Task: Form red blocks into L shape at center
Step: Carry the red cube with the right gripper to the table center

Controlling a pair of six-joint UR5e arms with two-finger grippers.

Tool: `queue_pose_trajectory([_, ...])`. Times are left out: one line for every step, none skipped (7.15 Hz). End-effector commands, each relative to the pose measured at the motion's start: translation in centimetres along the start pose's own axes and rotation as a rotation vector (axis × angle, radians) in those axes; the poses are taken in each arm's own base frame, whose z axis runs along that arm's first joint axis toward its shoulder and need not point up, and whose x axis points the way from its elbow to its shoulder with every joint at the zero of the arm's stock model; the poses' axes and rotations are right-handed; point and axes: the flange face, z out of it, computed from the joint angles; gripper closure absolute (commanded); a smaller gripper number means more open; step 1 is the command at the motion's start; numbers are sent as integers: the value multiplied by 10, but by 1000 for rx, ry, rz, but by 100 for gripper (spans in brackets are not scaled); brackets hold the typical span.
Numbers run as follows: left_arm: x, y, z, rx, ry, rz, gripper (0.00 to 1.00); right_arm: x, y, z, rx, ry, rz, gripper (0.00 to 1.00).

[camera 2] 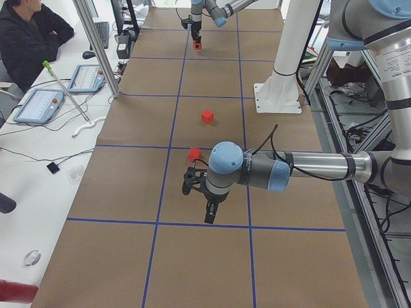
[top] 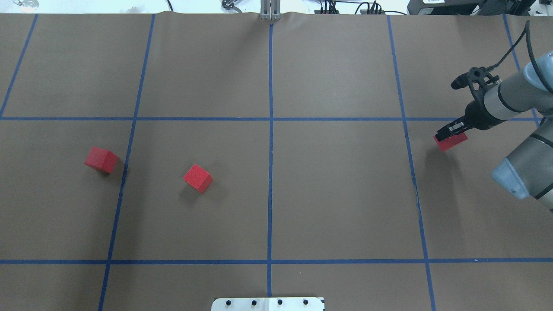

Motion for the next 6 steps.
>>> queue_pose_trajectory([1, -3, -1, 3, 0, 4, 0, -134, -41, -11, 7, -81, 191, 100])
queue_pose_trajectory([1, -4, 0, 0, 1, 5, 0, -219, -48, 7, 17, -106, 312, 100])
queue_pose_trajectory([4, -4, 0, 0, 27, 6, 0, -298, -58, 10, 70, -98, 414, 100])
queue_pose_trajectory([4, -1, 7, -10, 93, -9, 0, -362, -67, 10, 62, -75, 451, 100])
queue_pose_trajectory([5, -2, 6, -7, 101, -7, 0, -407, -72, 18, 57, -61, 475, 100])
queue_pose_trajectory([5, -2, 6, -7, 103, -7, 0, -433, -76, 31, 67, -46, 517, 100])
